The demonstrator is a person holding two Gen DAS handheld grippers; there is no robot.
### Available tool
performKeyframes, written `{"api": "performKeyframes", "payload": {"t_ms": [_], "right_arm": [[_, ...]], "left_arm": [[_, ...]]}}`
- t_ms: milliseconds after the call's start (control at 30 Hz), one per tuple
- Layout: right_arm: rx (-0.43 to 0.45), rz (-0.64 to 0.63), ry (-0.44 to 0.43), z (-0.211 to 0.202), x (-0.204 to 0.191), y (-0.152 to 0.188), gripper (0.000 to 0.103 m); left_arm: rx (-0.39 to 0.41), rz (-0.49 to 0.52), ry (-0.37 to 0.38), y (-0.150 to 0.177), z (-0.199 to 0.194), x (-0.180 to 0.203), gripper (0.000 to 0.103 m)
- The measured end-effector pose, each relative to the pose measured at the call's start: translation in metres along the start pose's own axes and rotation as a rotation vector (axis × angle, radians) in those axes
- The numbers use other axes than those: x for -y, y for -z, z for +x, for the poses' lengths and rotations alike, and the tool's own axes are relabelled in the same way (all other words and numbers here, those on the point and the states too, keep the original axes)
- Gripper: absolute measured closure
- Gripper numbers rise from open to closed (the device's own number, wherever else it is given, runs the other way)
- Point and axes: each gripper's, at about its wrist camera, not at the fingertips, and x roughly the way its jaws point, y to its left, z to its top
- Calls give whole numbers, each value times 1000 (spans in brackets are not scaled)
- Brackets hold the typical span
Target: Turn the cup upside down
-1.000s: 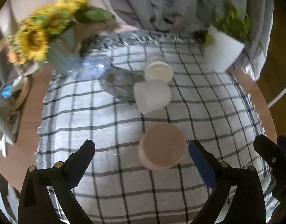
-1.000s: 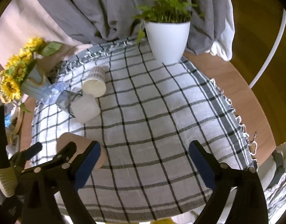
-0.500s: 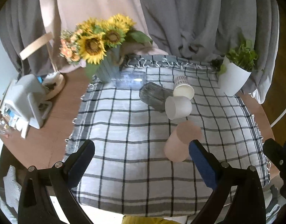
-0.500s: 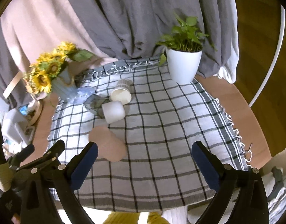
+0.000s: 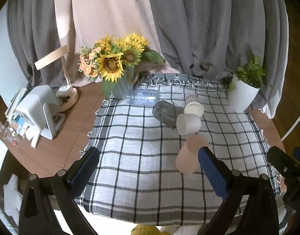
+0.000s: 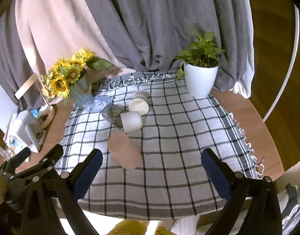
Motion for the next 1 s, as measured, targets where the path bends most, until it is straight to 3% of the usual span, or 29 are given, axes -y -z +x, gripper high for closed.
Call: {"api": "performKeyframes", "payload": {"t_ms": [1000], "right_arm": [[20, 9, 8, -7, 5, -2, 2]], "left_arm": [[17, 20, 10, -7, -9, 9, 0]]}}
